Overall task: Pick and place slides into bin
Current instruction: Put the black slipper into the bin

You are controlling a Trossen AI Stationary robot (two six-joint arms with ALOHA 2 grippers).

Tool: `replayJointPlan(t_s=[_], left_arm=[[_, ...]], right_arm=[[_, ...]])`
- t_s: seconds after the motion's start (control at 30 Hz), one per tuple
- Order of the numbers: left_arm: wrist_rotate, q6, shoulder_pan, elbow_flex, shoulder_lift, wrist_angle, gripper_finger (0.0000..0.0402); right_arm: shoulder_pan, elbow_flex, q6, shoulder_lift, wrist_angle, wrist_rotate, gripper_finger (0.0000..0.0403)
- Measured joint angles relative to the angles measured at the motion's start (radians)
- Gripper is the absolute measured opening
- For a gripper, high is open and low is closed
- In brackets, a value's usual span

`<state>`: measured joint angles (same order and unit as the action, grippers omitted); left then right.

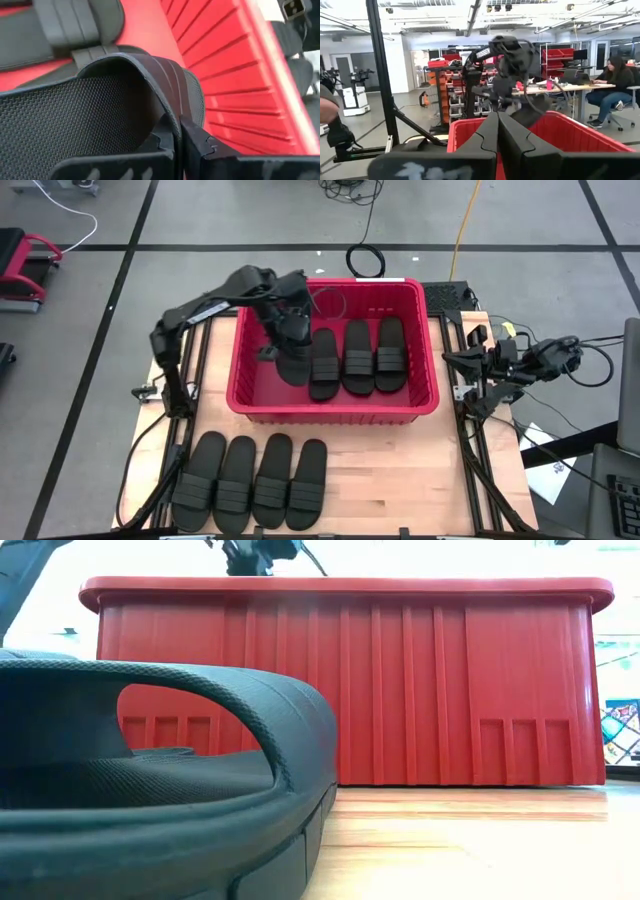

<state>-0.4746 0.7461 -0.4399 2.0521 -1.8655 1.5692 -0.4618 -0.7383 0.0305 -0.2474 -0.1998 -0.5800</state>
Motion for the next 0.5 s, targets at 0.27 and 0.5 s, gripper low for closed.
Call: replayJointPlan(t_s=[0.27,0.5], left_arm=[[-0.093,0.057,-0.104,0.000,-0.084,-0.015,0.0001],[-0.215,0.099,-0.145,-0.052,-0.088,-0.026,0.0001]], right_arm=[[0.000,0.000,-0.055,-0.005,0.000,0.002,0.0000],[0.000,0.021,-0.062,-0.010,0.007,-0.025,0.0000]])
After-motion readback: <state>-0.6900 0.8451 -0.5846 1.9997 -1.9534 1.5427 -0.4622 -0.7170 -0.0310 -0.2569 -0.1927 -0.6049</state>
